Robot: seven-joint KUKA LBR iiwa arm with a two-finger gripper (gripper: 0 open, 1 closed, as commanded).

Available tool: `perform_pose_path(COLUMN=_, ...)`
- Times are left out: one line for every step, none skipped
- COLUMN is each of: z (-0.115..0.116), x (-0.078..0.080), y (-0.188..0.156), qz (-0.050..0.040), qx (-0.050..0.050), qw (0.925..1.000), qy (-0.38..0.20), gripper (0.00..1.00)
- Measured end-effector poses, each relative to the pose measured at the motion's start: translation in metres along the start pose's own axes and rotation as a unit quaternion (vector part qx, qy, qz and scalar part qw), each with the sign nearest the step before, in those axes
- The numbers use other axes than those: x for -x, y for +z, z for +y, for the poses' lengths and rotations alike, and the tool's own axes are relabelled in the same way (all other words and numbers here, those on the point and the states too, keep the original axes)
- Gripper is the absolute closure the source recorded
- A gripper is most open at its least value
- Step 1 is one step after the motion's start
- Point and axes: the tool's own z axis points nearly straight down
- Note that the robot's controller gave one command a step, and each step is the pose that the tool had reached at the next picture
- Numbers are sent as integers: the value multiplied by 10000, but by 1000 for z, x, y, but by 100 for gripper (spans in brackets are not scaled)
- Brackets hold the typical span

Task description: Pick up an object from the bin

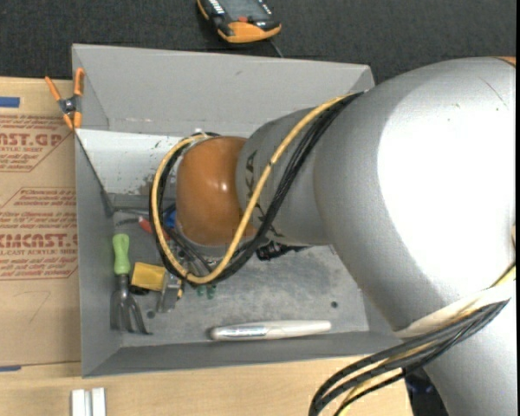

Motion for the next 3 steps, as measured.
perform_pose_path(z=-1, x=-4, y=-22, qz=62, qx=-25, qw=10000, qy=0, gripper=100)
perform_pose_path(z=1, x=0, y=-52, qz=0, qx=4, qw=10000, qy=-1, gripper=100)
perform_pose_path(z=1, x=-1, y=-65, qz=14, qx=1, qw=10000, qy=-3, gripper=100)
